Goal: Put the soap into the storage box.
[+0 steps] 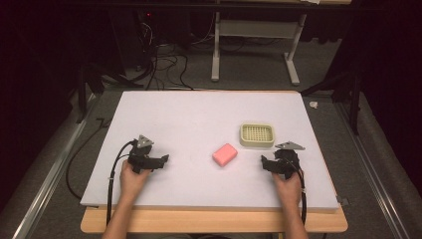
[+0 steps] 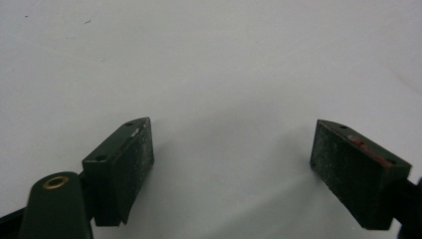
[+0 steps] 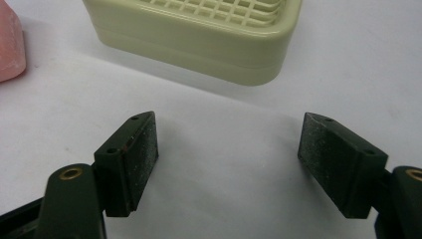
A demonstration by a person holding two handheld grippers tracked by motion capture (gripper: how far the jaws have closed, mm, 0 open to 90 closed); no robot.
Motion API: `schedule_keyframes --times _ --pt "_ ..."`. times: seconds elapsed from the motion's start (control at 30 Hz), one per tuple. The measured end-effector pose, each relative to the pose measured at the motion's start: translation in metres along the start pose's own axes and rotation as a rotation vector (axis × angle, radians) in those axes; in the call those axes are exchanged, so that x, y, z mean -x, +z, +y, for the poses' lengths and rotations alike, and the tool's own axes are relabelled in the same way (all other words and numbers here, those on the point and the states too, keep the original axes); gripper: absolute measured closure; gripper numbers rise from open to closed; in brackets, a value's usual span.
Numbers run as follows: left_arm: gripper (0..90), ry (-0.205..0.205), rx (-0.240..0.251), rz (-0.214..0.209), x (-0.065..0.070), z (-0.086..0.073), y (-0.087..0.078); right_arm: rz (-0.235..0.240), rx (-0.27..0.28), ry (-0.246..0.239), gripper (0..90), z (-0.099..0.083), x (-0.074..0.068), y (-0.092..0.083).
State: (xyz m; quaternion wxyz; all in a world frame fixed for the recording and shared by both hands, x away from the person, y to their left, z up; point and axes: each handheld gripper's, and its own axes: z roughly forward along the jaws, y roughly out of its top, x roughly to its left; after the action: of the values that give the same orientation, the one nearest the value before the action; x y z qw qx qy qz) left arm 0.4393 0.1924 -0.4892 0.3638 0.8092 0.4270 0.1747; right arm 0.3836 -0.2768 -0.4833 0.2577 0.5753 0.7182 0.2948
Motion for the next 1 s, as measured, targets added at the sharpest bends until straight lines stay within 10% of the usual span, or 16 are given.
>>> schedule_keyframes --times 1.0 --pt "18.3 -0.009 0.004 -0.006 -0.0015 0.0 -0.0003 0.004 -0.002 0.006 24.2 0.0004 0.0003 0.0002"
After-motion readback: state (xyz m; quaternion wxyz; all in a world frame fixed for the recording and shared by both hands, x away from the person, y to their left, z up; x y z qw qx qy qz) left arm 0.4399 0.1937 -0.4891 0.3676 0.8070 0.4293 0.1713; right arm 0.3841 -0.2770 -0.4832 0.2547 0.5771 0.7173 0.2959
